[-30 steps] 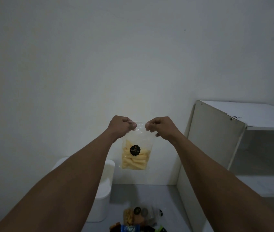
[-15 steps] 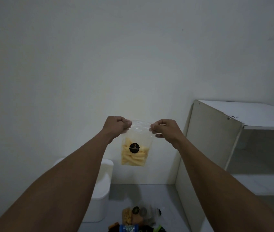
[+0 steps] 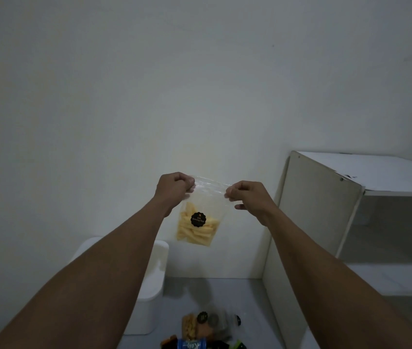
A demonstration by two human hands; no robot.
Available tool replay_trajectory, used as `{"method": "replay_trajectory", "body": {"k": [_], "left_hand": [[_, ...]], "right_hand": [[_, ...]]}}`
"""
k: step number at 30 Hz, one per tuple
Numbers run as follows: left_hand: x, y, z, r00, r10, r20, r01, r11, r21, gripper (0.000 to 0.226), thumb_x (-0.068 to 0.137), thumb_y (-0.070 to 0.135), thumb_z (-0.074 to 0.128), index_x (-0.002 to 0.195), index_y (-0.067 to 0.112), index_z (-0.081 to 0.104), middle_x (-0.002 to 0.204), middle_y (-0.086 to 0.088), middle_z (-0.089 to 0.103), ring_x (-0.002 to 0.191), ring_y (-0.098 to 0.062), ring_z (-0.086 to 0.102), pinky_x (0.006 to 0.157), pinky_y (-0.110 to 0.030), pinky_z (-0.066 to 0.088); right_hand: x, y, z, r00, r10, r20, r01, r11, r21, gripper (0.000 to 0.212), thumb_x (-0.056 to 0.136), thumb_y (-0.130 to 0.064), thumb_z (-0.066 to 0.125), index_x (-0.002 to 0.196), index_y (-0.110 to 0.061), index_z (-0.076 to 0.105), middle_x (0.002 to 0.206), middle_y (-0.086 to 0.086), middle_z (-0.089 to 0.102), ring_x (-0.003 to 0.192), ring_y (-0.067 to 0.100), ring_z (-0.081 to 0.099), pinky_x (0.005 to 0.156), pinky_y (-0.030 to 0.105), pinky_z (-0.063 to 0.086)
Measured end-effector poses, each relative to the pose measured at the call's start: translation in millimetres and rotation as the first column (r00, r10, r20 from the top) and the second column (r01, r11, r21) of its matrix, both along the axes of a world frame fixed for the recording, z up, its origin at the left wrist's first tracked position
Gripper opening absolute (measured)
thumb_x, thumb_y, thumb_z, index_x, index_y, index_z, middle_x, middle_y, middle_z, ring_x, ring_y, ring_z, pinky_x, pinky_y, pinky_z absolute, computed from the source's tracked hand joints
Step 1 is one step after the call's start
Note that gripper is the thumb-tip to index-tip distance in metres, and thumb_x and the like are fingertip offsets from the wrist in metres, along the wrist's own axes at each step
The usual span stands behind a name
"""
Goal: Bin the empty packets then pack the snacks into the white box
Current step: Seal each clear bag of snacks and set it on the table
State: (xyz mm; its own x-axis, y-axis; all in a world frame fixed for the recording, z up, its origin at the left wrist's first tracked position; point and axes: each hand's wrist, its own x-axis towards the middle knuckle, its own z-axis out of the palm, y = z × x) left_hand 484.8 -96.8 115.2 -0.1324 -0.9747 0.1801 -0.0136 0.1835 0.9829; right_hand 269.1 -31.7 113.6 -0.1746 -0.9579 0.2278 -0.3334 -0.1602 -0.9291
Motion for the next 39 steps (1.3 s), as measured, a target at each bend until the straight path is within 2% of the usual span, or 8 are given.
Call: {"method": "replay_trajectory", "body": {"k": [8, 13, 18, 24, 27, 31, 36, 39], "left_hand": [[-7.6, 4.2, -2.0, 0.986, -0.070, 0.154, 0.079, 0.995, -0.056, 0.009, 0.084, 0.016, 0.073, 0.084, 0.008, 0.076, 0.085, -0.001, 0.076, 0.074, -0.011, 0.062, 0.067, -0.021, 0.048], [-13.0, 3.0, -2.7, 0.984, -0.069, 0.164, 0.082, 0.994, -0.073, 0.008, 0.082, 0.014, 0.074, 0.083, 0.007, 0.076, 0.082, -0.006, 0.077, 0.073, -0.013, 0.062, 0.073, -0.026, 0.052], [-17.2, 8.5, 4.3, 0.963, -0.222, 0.150, 0.204, 0.971, 0.125, 0.009, 0.084, 0.018, 0.073, 0.091, 0.013, 0.073, 0.092, -0.003, 0.075, 0.080, -0.013, 0.066, 0.081, -0.032, 0.053], [-15.8, 3.5, 1.2, 0.978, -0.109, 0.175, 0.119, 0.992, -0.046, 0.013, 0.086, 0.016, 0.073, 0.092, 0.005, 0.077, 0.088, -0.006, 0.077, 0.068, -0.007, 0.065, 0.064, -0.017, 0.050], [-14.2, -1.2, 0.4, 0.980, -0.111, 0.165, 0.120, 0.992, -0.043, 0.013, 0.086, 0.016, 0.073, 0.093, 0.005, 0.076, 0.089, -0.007, 0.076, 0.071, -0.010, 0.066, 0.069, -0.021, 0.053], [-9.4, -1.7, -1.8, 0.983, -0.178, 0.038, 0.175, 0.983, 0.052, 0.016, 0.088, 0.020, 0.072, 0.095, 0.007, 0.075, 0.094, -0.010, 0.077, 0.083, -0.017, 0.072, 0.082, -0.033, 0.057], [-12.4, -2.0, -3.5, 0.994, -0.107, 0.011, 0.108, 0.993, -0.046, 0.008, 0.091, 0.006, 0.067, 0.088, 0.001, 0.073, 0.081, -0.014, 0.072, 0.068, -0.017, 0.070, 0.061, -0.016, 0.055], [-18.1, -0.1, -2.5, 0.989, -0.132, 0.062, 0.135, 0.990, -0.046, 0.011, 0.090, 0.013, 0.069, 0.093, 0.004, 0.075, 0.086, -0.010, 0.076, 0.069, -0.012, 0.072, 0.064, -0.019, 0.053]], "right_hand": [[1.8, -2.3, 10.4, 0.997, -0.020, -0.077, 0.015, 0.998, -0.061, 0.009, 0.089, -0.009, 0.064, 0.083, -0.010, 0.071, 0.085, 0.005, 0.075, 0.075, 0.013, 0.064, 0.070, 0.031, 0.051], [7.0, -3.9, 7.6, 0.992, -0.009, -0.126, 0.005, 0.999, -0.034, 0.010, 0.085, -0.014, 0.069, 0.090, -0.007, 0.074, 0.089, 0.010, 0.075, 0.073, 0.011, 0.062, 0.065, 0.026, 0.047], [1.6, -7.7, 7.1, 0.988, -0.042, -0.152, 0.035, 0.998, -0.051, 0.006, 0.082, -0.009, 0.070, 0.082, -0.006, 0.075, 0.076, 0.005, 0.072, 0.064, 0.008, 0.060, 0.063, 0.022, 0.046], [-0.6, -5.8, -0.4, 0.999, 0.011, 0.049, -0.010, 1.000, -0.025, 0.012, 0.085, -0.012, 0.074, 0.091, -0.001, 0.072, 0.083, 0.008, 0.075, 0.073, 0.014, 0.068, 0.068, 0.029, 0.054], [-2.6, -6.0, -2.7, 0.989, 0.037, 0.141, -0.036, 0.999, -0.014, 0.005, 0.088, -0.005, 0.069, 0.088, 0.000, 0.069, 0.085, 0.012, 0.075, 0.076, 0.018, 0.072, 0.069, 0.029, 0.056], [-5.5, -9.1, 1.4, 0.996, 0.010, 0.087, -0.005, 0.999, -0.052, 0.008, 0.086, 0.000, 0.069, 0.079, -0.003, 0.069, 0.080, 0.015, 0.075, 0.070, 0.020, 0.071, 0.067, 0.028, 0.054], [-3.0, -8.5, 9.6, 0.996, 0.037, -0.085, -0.036, 0.999, 0.018, 0.007, 0.086, -0.012, 0.068, 0.085, -0.006, 0.070, 0.084, 0.007, 0.077, 0.074, 0.013, 0.072, 0.067, 0.028, 0.052], [5.9, -13.1, 14.5, 0.976, 0.012, -0.219, -0.017, 1.000, -0.022, 0.012, 0.084, -0.020, 0.072, 0.083, -0.008, 0.074, 0.076, 0.004, 0.073, 0.066, 0.009, 0.064, 0.062, 0.025, 0.048]]}}
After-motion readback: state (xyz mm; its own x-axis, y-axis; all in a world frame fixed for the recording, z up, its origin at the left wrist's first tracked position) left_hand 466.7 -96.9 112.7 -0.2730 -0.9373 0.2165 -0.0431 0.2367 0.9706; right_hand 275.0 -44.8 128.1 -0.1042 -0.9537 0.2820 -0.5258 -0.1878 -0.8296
